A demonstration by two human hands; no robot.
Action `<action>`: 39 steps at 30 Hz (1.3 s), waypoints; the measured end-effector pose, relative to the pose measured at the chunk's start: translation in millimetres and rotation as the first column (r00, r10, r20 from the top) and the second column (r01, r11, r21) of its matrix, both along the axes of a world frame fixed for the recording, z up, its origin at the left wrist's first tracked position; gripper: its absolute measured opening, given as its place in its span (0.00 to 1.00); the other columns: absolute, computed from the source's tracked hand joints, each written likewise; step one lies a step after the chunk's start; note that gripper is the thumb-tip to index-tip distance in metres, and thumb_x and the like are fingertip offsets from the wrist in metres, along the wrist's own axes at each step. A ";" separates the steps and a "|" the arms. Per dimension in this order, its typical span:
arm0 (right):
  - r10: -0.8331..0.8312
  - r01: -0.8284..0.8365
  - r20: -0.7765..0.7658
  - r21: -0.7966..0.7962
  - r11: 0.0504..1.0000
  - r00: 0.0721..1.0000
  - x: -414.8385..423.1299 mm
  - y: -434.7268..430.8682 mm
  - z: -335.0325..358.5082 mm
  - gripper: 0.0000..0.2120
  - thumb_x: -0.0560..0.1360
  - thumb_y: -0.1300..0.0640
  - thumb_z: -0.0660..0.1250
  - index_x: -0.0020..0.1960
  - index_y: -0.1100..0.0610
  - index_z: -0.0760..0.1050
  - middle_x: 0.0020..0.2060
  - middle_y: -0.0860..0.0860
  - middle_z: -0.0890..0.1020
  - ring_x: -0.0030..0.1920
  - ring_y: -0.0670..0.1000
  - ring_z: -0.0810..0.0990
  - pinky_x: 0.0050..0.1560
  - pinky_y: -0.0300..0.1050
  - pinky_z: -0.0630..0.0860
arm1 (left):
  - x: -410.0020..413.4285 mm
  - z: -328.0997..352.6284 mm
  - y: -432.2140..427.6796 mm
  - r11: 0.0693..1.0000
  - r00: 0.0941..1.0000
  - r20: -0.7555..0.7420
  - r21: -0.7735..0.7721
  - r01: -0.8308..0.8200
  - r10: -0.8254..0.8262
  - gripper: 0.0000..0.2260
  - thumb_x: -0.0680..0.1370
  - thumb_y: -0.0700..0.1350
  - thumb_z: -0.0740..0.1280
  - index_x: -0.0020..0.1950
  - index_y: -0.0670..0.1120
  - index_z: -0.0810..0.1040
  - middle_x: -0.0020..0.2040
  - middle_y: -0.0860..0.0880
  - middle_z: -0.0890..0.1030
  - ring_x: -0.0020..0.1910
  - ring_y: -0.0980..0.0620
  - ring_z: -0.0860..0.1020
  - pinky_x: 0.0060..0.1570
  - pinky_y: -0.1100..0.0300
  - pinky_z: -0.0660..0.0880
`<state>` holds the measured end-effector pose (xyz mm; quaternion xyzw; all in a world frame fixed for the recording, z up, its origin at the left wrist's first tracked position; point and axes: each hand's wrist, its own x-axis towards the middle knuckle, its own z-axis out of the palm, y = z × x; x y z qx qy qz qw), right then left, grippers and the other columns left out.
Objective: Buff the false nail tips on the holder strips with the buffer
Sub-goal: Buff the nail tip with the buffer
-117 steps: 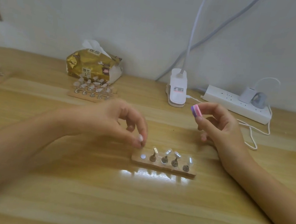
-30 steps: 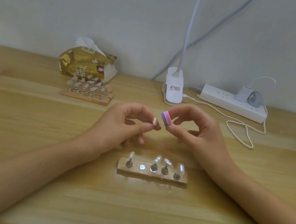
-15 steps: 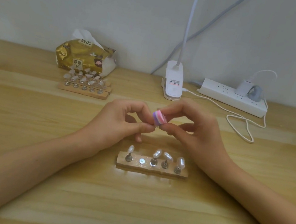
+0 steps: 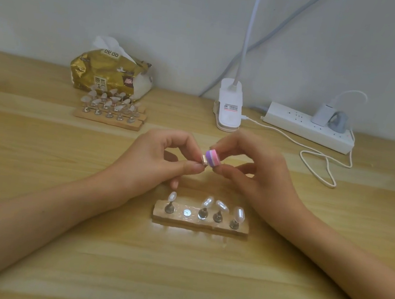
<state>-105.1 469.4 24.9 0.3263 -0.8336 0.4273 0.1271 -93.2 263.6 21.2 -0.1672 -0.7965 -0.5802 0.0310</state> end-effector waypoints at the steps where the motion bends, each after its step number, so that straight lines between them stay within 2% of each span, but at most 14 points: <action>1: -0.021 0.021 0.016 0.002 1.000 1.000 -0.9 1.3 -0.2 0.05 0.75 0.64 0.73 0.49 0.57 0.79 0.46 0.43 0.83 0.52 0.46 0.82 0.42 0.43 0.79 | 0.2 0.0 0.4 1.000 1.000 0.003 0.000 -0.004 0.004 0.08 0.72 0.41 0.76 0.37 0.52 0.80 0.40 0.56 0.82 0.24 0.55 0.74 0.29 0.68 0.70; 4: -0.011 0.008 -0.024 -0.119 0.993 1.000 -0.6 2.9 3.9 0.07 0.75 0.64 0.73 0.50 0.56 0.78 0.47 0.44 0.83 0.52 0.48 0.83 0.43 0.42 0.80 | 1.1 0.7 0.8 1.000 1.000 0.004 -0.001 -0.015 0.015 0.07 0.72 0.41 0.76 0.37 0.50 0.80 0.39 0.55 0.83 0.23 0.55 0.73 0.27 0.68 0.70; 6: 0.028 -0.031 -0.070 -0.038 0.999 0.997 -0.3 1.8 3.3 0.08 0.74 0.66 0.73 0.50 0.57 0.79 0.47 0.45 0.83 0.52 0.50 0.82 0.43 0.44 0.81 | 1.7 1.1 1.1 1.000 1.000 -0.006 -0.028 -0.014 0.014 0.07 0.72 0.40 0.75 0.38 0.49 0.80 0.34 0.59 0.81 0.22 0.59 0.71 0.25 0.70 0.68; 8: 0.000 0.001 -0.041 0.028 1.000 0.999 -1.8 3.8 1.2 0.08 0.74 0.67 0.73 0.50 0.57 0.80 0.47 0.46 0.83 0.51 0.48 0.82 0.44 0.45 0.80 | 2.5 1.0 1.9 0.999 1.000 -0.016 -0.046 -0.013 0.013 0.07 0.73 0.40 0.75 0.38 0.49 0.80 0.30 0.61 0.79 0.21 0.61 0.69 0.24 0.71 0.66; 12: 0.003 -0.009 -0.095 -0.058 0.998 0.995 -1.5 5.6 3.8 0.08 0.75 0.66 0.73 0.51 0.57 0.81 0.48 0.47 0.83 0.52 0.49 0.82 0.44 0.38 0.79 | 3.4 2.0 1.1 0.999 0.999 -0.033 -0.034 -0.022 0.021 0.04 0.73 0.44 0.75 0.40 0.51 0.83 0.40 0.58 0.83 0.22 0.61 0.69 0.23 0.70 0.66; 15: -0.013 0.014 -0.057 0.010 1.000 0.998 -4.4 7.8 1.0 0.09 0.75 0.67 0.72 0.52 0.57 0.81 0.50 0.48 0.82 0.51 0.47 0.81 0.44 0.45 0.80 | 3.7 1.0 0.0 0.999 0.999 -0.038 -0.022 -0.030 0.029 0.04 0.73 0.44 0.75 0.41 0.52 0.83 0.39 0.60 0.82 0.21 0.59 0.67 0.23 0.69 0.65; 17: -0.055 0.052 -0.073 -0.048 0.997 0.996 -6.3 11.8 1.7 0.09 0.75 0.67 0.72 0.54 0.57 0.81 0.51 0.51 0.81 0.50 0.48 0.81 0.45 0.46 0.80 | 4.1 0.7 -0.2 1.000 0.999 -0.036 -0.014 -0.024 0.024 0.05 0.73 0.44 0.74 0.40 0.54 0.83 0.43 0.57 0.84 0.22 0.58 0.68 0.23 0.68 0.65; 19: -0.022 0.012 -0.128 -0.080 0.997 0.992 -6.0 11.6 2.9 0.09 0.75 0.67 0.72 0.54 0.58 0.81 0.51 0.54 0.80 0.50 0.50 0.81 0.47 0.46 0.82 | 4.0 0.5 -0.7 1.000 0.999 -0.036 -0.015 -0.021 0.021 0.05 0.73 0.44 0.74 0.39 0.54 0.83 0.45 0.56 0.85 0.22 0.59 0.68 0.23 0.68 0.65; 22: 0.077 -0.077 -0.205 0.006 0.997 0.976 -3.3 6.7 0.1 0.11 0.75 0.68 0.72 0.56 0.59 0.82 0.51 0.55 0.81 0.52 0.51 0.82 0.49 0.49 0.82 | 4.2 0.1 -1.4 1.000 0.999 -0.037 -0.030 -0.005 0.004 0.02 0.72 0.46 0.75 0.41 0.53 0.84 0.40 0.58 0.83 0.22 0.59 0.67 0.23 0.68 0.65; 24: 0.124 -0.124 -0.248 0.017 0.992 0.961 -4.6 8.5 0.3 0.11 0.75 0.68 0.72 0.56 0.60 0.82 0.50 0.55 0.81 0.51 0.52 0.82 0.49 0.49 0.82 | 4.4 -0.2 -1.4 0.999 0.999 -0.039 -0.040 0.001 -0.002 0.01 0.72 0.46 0.75 0.41 0.52 0.84 0.40 0.58 0.83 0.22 0.58 0.68 0.23 0.67 0.65; 28: 0.071 -0.083 -0.211 -0.045 0.996 0.975 -5.6 8.0 -0.2 0.13 0.74 0.69 0.72 0.57 0.59 0.82 0.50 0.56 0.82 0.51 0.53 0.82 0.49 0.51 0.82 | 4.0 -0.3 -1.6 0.999 0.999 -0.045 -0.044 -0.006 0.004 0.02 0.72 0.46 0.75 0.41 0.52 0.84 0.37 0.59 0.82 0.22 0.56 0.67 0.23 0.67 0.64; 32: 0.149 -0.154 -0.302 0.007 0.988 0.942 -4.9 6.6 0.1 0.11 0.74 0.67 0.73 0.56 0.60 0.82 0.49 0.56 0.83 0.51 0.53 0.83 0.52 0.47 0.81 | 4.6 -0.3 -1.1 0.999 0.998 -0.063 -0.049 0.002 -0.005 0.04 0.72 0.47 0.75 0.38 0.54 0.83 0.38 0.59 0.82 0.23 0.56 0.67 0.24 0.67 0.64; 35: 0.092 -0.110 -0.232 -0.063 0.992 0.968 -6.7 7.5 1.4 0.13 0.73 0.68 0.73 0.56 0.61 0.82 0.49 0.57 0.83 0.50 0.55 0.83 0.52 0.50 0.82 | 2.9 -0.6 -0.7 0.999 0.998 -0.062 -0.036 -0.009 0.007 0.03 0.72 0.46 0.76 0.39 0.52 0.84 0.36 0.59 0.82 0.22 0.56 0.67 0.23 0.68 0.64; 39: 0.171 -0.175 -0.334 0.019 0.984 0.927 -2.6 4.3 -0.5 0.10 0.73 0.67 0.74 0.54 0.62 0.83 0.48 0.56 0.84 0.51 0.51 0.84 0.54 0.43 0.80 | 4.9 0.2 0.2 1.000 0.998 -0.065 -0.031 0.003 -0.005 0.05 0.69 0.50 0.75 0.38 0.52 0.82 0.31 0.61 0.80 0.21 0.58 0.66 0.22 0.69 0.62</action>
